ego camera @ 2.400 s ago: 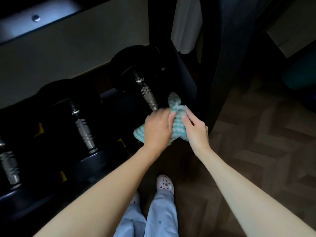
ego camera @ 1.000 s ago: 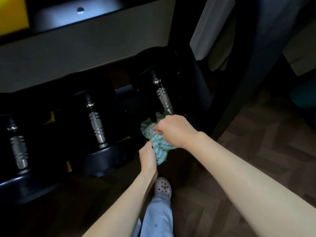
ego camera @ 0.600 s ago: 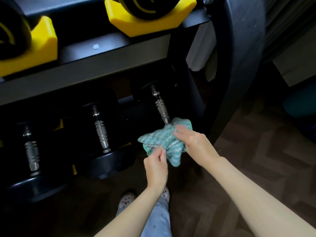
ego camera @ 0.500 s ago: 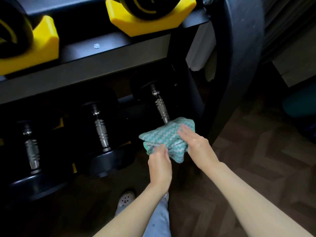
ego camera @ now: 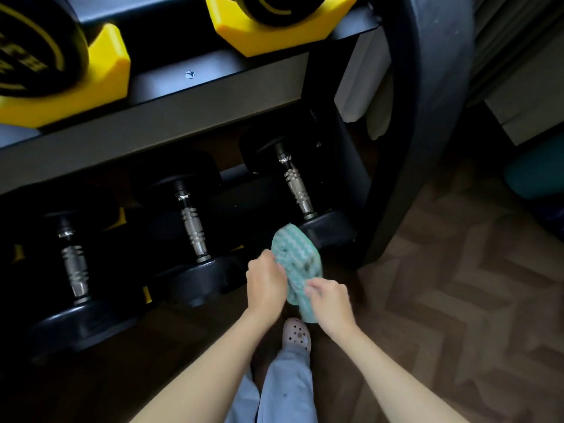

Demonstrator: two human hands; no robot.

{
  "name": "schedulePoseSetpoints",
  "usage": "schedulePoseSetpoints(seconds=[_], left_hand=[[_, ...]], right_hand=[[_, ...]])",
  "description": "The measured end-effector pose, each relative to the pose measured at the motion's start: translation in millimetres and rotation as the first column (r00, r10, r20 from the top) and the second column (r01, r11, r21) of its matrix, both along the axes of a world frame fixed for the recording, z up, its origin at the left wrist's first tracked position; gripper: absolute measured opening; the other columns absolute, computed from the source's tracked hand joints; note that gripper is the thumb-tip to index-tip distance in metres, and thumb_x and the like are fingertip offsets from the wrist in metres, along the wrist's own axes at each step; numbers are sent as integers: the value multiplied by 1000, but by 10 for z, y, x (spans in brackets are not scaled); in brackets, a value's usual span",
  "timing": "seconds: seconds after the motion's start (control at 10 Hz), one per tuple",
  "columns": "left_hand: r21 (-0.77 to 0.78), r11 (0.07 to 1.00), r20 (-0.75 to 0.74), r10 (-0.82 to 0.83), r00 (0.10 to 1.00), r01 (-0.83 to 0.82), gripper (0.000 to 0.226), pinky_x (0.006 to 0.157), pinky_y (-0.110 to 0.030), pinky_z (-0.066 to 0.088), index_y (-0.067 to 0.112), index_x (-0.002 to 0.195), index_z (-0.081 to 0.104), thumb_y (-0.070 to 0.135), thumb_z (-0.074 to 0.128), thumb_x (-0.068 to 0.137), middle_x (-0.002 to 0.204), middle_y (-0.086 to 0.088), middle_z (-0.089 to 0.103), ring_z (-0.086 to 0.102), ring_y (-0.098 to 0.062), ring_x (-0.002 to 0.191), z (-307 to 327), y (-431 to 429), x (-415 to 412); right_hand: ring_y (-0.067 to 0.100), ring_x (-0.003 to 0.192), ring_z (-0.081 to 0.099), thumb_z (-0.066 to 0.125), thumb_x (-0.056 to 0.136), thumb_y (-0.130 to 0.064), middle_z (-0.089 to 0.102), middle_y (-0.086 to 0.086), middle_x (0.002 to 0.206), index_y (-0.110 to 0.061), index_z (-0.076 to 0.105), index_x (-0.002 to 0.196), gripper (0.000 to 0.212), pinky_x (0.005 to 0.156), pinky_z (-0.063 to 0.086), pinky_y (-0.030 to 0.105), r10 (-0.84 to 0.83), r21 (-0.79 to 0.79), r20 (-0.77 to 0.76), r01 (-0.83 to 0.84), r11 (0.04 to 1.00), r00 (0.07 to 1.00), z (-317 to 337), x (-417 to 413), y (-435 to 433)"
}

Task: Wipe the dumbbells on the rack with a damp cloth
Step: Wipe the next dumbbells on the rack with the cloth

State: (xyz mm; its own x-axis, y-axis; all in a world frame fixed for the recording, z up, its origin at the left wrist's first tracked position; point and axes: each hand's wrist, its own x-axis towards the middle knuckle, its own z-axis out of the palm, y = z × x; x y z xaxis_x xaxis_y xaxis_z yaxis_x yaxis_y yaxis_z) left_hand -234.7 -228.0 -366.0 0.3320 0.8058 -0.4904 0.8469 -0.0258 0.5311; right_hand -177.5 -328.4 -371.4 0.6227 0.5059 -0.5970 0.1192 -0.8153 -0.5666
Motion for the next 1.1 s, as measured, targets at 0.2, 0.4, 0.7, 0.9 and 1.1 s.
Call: schedulePoseSetpoints(seconds=[0.2, 0.4, 0.7, 0.9, 1.1], left_hand=[[7, 979, 152, 200, 968, -204, 31, 84, -36, 48, 4, 113, 55, -4, 37, 90, 108, -13, 61, 59, -28, 98, -267, 248, 264], [-90, 974, -17, 206, 978, -207, 28, 83, -38, 46, -3, 104, 65, -1, 40, 90, 105, -23, 64, 59, -37, 101, -828, 217, 263], [-201, 979, -198, 2, 980, -42, 28, 91, -38, 42, -4, 108, 60, 0, 39, 90, 115, -24, 60, 54, -38, 113, -1228, -13, 251], [-298, 951, -184, 26, 983, -81, 24, 82, -35, 46, -3, 96, 68, 8, 49, 87, 102, -23, 66, 60, -35, 102, -891, -98, 182], [-264, 950, -183, 119, 976, -165, 21, 75, -33, 47, 7, 91, 66, 17, 47, 89, 95, -13, 66, 62, -31, 91, -279, -142, 190]], right_hand=[[27, 90, 64, 52, 90, -4, 69, 17, 92, -12, 68, 73, 25, 80, 52, 39, -368, -15, -447, 405, 914, 816, -404, -102, 491], [26, 119, 52, 39, 96, -3, 55, 13, 129, -2, 52, 129, 35, 90, 40, 22, -208, -107, -403, 180, 978, 891, -941, -62, 520], [29, 127, 45, 41, 95, 0, 44, 13, 141, 0, 42, 136, 41, 107, 34, 30, -163, -230, -458, 61, 971, 874, -1318, 89, 379], [28, 114, 56, 44, 92, 5, 58, 17, 125, 3, 57, 123, 34, 104, 41, 35, -261, -159, -372, 216, 963, 891, -936, 313, 74], [29, 98, 61, 44, 82, 6, 70, 13, 99, -8, 73, 96, 35, 81, 47, 30, -166, -126, -7, 164, 978, 986, -178, 618, 7]])
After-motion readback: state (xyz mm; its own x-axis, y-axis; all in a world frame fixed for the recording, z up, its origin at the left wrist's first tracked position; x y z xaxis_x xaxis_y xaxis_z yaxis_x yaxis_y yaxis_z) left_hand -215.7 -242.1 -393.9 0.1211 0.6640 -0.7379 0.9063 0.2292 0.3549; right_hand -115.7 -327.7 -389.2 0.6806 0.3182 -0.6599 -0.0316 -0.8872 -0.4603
